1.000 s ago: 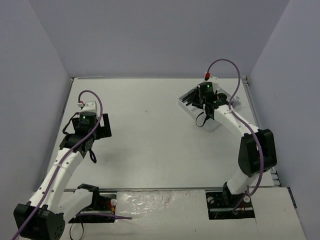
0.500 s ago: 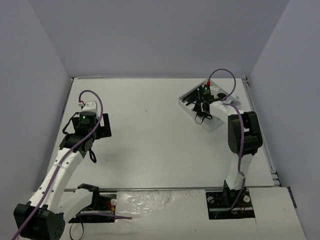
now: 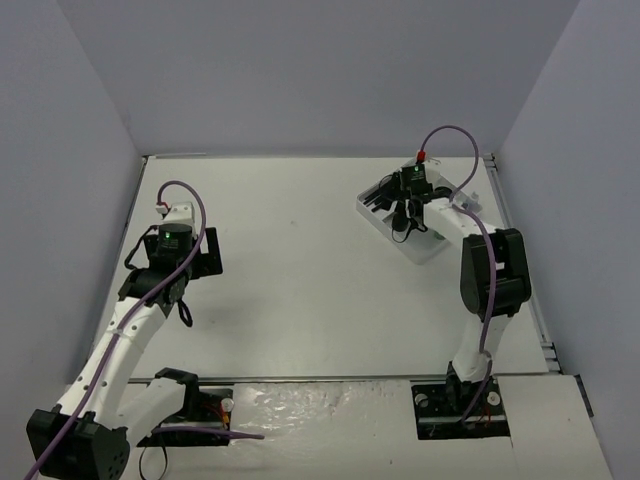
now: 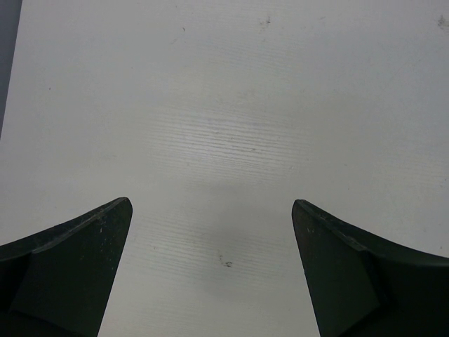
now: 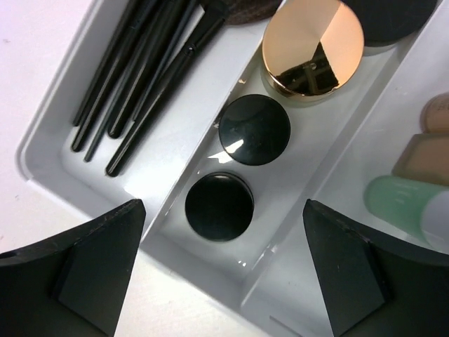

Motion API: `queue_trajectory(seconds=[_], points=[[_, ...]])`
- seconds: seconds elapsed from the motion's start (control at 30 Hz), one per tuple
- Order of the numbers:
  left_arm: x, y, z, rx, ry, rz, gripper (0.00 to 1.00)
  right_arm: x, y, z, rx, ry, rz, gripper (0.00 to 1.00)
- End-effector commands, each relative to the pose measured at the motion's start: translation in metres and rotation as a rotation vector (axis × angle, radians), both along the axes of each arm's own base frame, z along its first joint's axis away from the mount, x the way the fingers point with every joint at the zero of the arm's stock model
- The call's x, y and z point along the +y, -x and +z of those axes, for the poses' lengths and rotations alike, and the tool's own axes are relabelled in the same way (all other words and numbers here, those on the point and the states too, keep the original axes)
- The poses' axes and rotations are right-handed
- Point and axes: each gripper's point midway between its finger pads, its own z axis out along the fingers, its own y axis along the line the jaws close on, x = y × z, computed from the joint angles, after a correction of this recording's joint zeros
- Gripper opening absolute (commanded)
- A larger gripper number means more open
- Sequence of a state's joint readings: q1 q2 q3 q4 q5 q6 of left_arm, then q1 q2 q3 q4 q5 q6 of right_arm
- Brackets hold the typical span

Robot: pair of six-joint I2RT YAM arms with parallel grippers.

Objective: Organize the makeup

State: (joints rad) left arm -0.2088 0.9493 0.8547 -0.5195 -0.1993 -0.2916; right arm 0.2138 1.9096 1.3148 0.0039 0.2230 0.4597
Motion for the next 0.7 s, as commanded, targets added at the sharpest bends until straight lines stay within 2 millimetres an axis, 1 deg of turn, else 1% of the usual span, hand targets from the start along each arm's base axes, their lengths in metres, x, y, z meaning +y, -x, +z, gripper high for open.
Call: queue_trajectory(seconds=[0.0, 0.03, 0.07, 0.13, 0.17, 0.23, 0.33, 0.37, 0.4, 0.5, 0.57, 0.6, 0.67], points=[[-0.006, -0.009, 0.028, -0.095, 0.019, -0.013, 0.97, 0.014, -0.004, 0.111, -0.227, 0.001, 0.036, 0.99], [-0.006, -0.008, 0.031, -0.102, 0.024, -0.012, 0.97, 0.014, 0.004, 0.123, -0.236, 0.008, 0.051, 1.0], [-0.007, -0.007, 0.035, -0.105, 0.029, -0.015, 0.97, 0.019, 0.013, 0.145, -0.274, 0.011, 0.081, 1.0], [-0.008, -0.006, 0.045, -0.117, 0.037, -0.013, 0.97, 0.018, 0.032, 0.185, -0.355, 0.02, 0.113, 1.0], [-0.007, -0.004, 0.045, -0.113, 0.037, -0.009, 0.97, 0.018, 0.041, 0.205, -0.398, 0.013, 0.118, 1.0], [-0.005, 0.001, 0.064, -0.13, 0.036, -0.009, 0.97, 0.011, 0.07, 0.238, -0.473, 0.031, 0.155, 1.0], [-0.003, 0.009, 0.083, -0.142, 0.03, -0.013, 0.97, -0.004, 0.116, 0.277, -0.564, 0.046, 0.173, 1.0], [-0.002, 0.01, 0.095, -0.168, 0.03, -0.015, 0.97, -0.01, 0.135, 0.285, -0.586, 0.047, 0.174, 1.0], [-0.002, 0.012, 0.104, -0.183, 0.031, -0.02, 0.97, -0.014, 0.148, 0.288, -0.599, 0.049, 0.175, 1.0], [0.002, 0.02, 0.118, -0.197, 0.02, -0.02, 0.97, -0.026, 0.18, 0.291, -0.628, 0.062, 0.175, 1.0], [0.008, 0.028, 0.136, -0.234, 0.009, -0.011, 0.97, -0.037, 0.213, 0.293, -0.664, 0.083, 0.186, 1.0], [0.01, 0.032, 0.141, -0.242, 0.004, -0.006, 0.97, -0.041, 0.225, 0.294, -0.681, 0.088, 0.187, 1.0], [0.014, 0.039, 0.145, -0.245, -0.004, 0.003, 0.97, -0.048, 0.243, 0.298, -0.713, 0.09, 0.18, 1.0]])
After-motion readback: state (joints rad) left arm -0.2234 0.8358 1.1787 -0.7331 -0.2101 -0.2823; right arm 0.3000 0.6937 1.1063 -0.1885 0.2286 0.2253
